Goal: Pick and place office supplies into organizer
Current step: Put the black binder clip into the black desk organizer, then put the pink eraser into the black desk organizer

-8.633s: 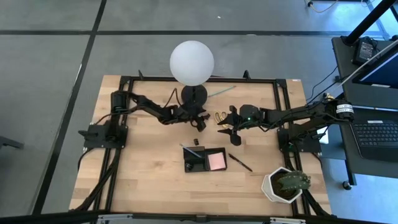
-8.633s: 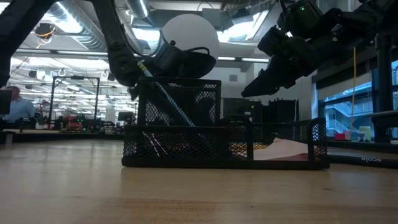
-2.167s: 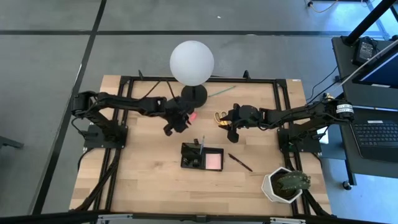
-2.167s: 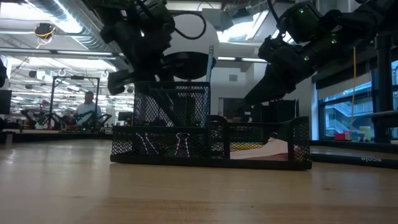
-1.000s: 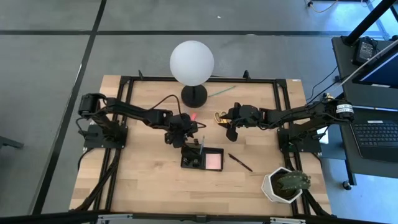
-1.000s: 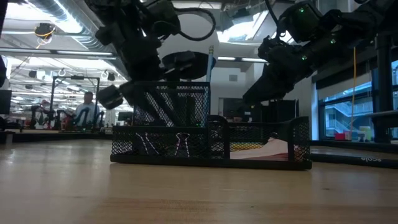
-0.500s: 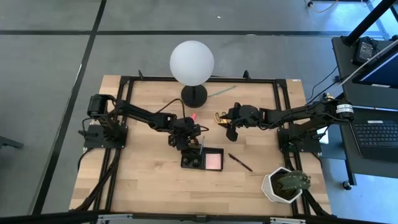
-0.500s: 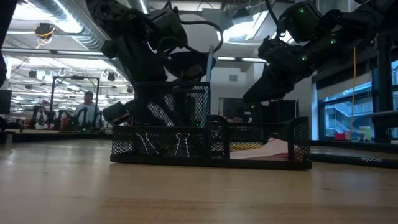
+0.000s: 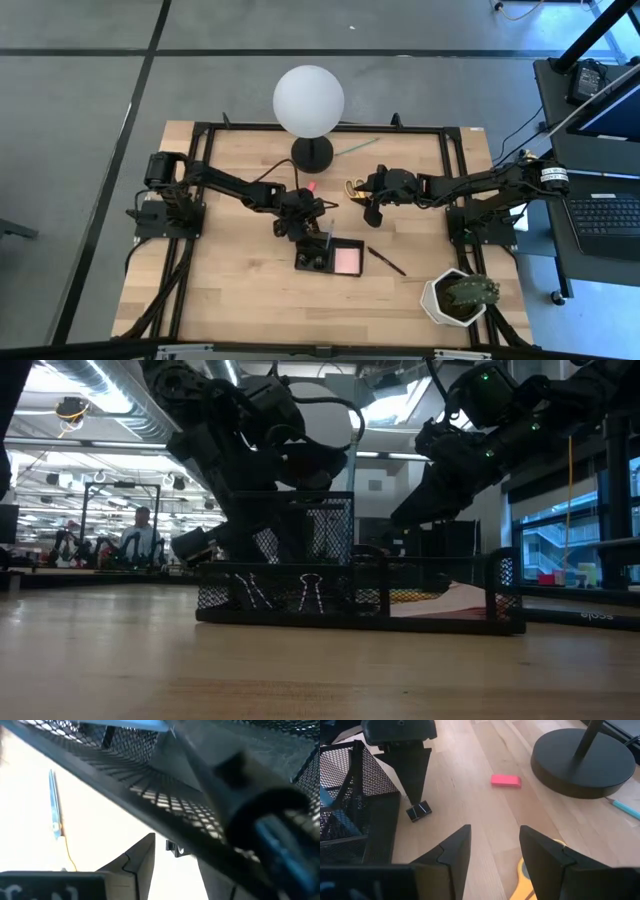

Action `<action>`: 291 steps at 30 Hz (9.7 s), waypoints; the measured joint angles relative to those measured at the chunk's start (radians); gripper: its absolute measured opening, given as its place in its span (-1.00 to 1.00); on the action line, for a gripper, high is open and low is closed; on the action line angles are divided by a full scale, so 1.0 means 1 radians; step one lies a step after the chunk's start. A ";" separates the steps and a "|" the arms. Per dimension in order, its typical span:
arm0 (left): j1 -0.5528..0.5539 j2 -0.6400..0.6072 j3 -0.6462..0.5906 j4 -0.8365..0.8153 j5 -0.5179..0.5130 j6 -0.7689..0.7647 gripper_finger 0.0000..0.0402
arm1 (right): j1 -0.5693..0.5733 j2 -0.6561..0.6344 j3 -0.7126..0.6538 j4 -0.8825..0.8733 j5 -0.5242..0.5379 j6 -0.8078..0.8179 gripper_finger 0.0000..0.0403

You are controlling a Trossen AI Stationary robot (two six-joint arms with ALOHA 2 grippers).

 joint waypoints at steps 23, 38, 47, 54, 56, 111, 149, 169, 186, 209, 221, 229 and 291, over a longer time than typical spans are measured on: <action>0.005 0.001 -0.001 -0.012 -0.007 -0.058 -0.56 | 0.000 0.000 0.000 -0.001 0.000 0.002 -0.15; 0.006 0.004 -0.003 -0.014 0.006 -0.148 -0.72 | 0.000 0.000 0.000 -0.001 0.000 0.020 -0.15; 0.005 0.004 -0.003 0.001 0.013 -0.151 -0.72 | 0.000 0.000 0.000 -0.001 0.000 0.019 -0.15; -0.001 0.004 -0.003 0.017 0.052 -0.151 -0.72 | 0.000 0.000 0.000 -0.006 0.000 0.019 -0.15; -0.002 0.004 -0.003 0.016 0.064 -0.151 -0.72 | 0.000 0.000 0.000 -0.006 0.000 0.019 -0.15; -0.142 -0.492 -0.002 -0.130 -0.086 -0.985 -0.99 | 0.000 0.000 0.000 -0.018 0.000 0.022 -0.15; -0.401 -0.089 -0.001 -0.034 -0.339 -1.149 -0.91 | 0.002 0.000 0.000 -0.023 -0.001 0.053 -0.15; -0.369 -0.285 -0.001 -0.030 -0.341 -1.221 -0.68 | 0.001 0.000 0.000 -0.031 -0.001 0.077 -0.15; -0.054 -0.500 -0.001 -0.214 -0.369 -1.217 -0.71 | -0.074 0.000 0.000 -0.065 -0.001 0.073 -0.15; 0.165 -0.109 -0.002 -0.024 -0.333 -1.314 -0.12 | -0.106 0.000 0.000 -0.074 -0.001 -0.009 -0.15; 0.161 0.029 -0.001 0.064 -0.457 -1.518 -0.11 | -0.106 0.000 0.000 -0.084 0.000 -0.012 -0.15; 0.160 0.069 0.000 0.087 -0.496 -1.556 -0.11 | -0.106 0.000 0.000 -0.083 0.000 -0.012 -0.15; -0.085 -0.447 -0.003 -0.099 -0.385 -1.342 -0.92 | -0.106 0.000 0.000 -0.083 0.000 -0.045 -0.15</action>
